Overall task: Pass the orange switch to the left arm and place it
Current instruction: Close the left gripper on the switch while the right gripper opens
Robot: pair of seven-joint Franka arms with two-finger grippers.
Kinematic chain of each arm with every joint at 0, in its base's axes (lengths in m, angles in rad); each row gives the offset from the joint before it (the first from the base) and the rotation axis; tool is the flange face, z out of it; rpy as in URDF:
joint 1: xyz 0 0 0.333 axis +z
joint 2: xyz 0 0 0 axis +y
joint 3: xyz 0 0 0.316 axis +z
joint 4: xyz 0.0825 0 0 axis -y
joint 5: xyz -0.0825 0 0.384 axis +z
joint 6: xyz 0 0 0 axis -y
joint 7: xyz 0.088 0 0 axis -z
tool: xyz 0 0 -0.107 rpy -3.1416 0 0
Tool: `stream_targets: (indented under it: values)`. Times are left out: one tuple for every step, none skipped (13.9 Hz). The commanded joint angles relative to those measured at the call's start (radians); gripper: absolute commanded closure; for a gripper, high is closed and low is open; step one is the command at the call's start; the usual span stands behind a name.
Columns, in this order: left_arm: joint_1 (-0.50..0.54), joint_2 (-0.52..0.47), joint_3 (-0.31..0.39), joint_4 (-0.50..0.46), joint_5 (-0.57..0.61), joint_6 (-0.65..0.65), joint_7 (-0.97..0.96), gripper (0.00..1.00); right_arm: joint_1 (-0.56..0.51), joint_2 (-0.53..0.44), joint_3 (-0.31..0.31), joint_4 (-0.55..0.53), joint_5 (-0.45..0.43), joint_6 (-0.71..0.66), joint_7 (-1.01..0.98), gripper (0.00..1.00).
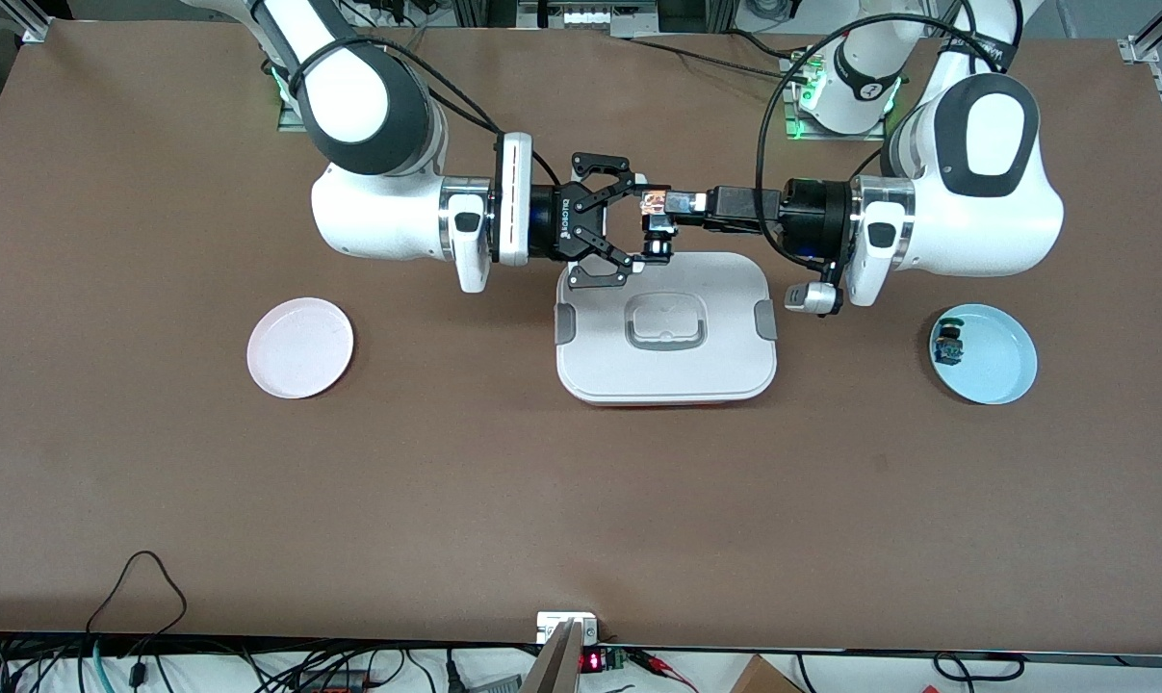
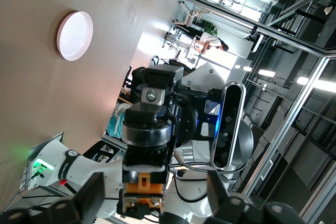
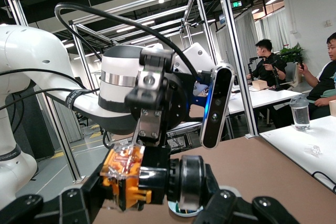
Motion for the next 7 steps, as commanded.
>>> stream_targets:
  values:
    - [-0.003,-0.003,-0.001,-0.007,-0.03,0.014,0.011,0.49,0.01,-0.009,-0.007,-0.007,0.018,0.005,-0.015,0.99]
    - [-0.003,-0.003,-0.001,-0.008,-0.03,0.014,0.014,0.56,0.012,-0.009,-0.007,-0.007,0.018,0.005,-0.015,0.99]
    - [-0.003,-0.003,-0.001,-0.008,-0.03,0.014,0.026,0.63,0.012,-0.009,-0.009,-0.007,0.018,0.005,-0.013,0.99]
    - [-0.003,-0.003,-0.001,-0.008,-0.028,0.012,0.029,0.76,0.013,-0.011,-0.012,-0.007,0.018,0.005,-0.012,0.99]
    - [-0.002,0.0,-0.001,-0.008,-0.026,0.011,0.029,0.87,0.013,-0.012,-0.014,-0.007,0.018,0.005,-0.01,0.99]
    - [-0.001,-0.001,-0.001,-0.008,-0.025,0.011,0.029,0.94,0.013,-0.012,-0.014,-0.007,0.018,0.005,-0.012,0.99]
    - [-0.001,-0.001,-0.001,-0.008,-0.023,0.011,0.029,0.96,0.013,-0.012,-0.015,-0.007,0.018,0.005,-0.012,0.99]
